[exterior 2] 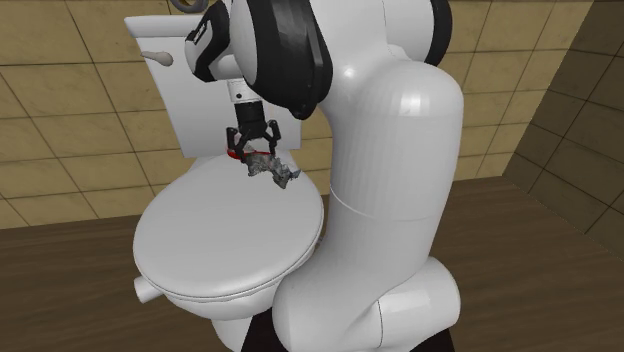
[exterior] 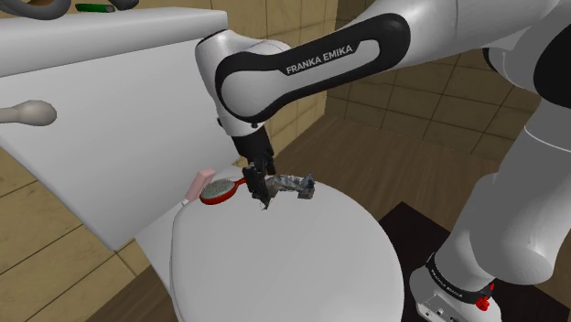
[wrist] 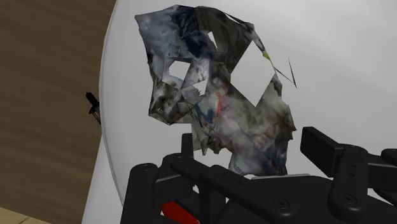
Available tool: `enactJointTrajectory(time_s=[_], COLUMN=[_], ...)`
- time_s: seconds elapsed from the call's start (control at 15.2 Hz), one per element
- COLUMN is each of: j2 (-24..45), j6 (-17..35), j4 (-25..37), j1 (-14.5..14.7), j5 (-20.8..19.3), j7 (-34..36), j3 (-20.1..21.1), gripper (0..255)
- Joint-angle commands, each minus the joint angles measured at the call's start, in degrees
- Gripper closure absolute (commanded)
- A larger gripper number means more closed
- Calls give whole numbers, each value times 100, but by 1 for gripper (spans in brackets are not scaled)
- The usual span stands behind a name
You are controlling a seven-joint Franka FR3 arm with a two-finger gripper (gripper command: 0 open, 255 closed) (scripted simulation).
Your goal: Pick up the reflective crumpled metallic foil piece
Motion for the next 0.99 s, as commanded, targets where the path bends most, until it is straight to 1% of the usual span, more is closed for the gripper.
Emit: enactJointTrajectory(time_s=[0.0,0.13,0.2,0.79,0.92], j2=[9,11,15,11,-23], j6=[129,129,129,129,-19], j4=[-117,-115,-111,-115,0], j1=[2,2,1,2,0], j5=[-3,-4,-5,-4,6], j7=[2,3,2,3,-3], j3=[1,1,1,1,1], gripper=[0,0,255,255,255])
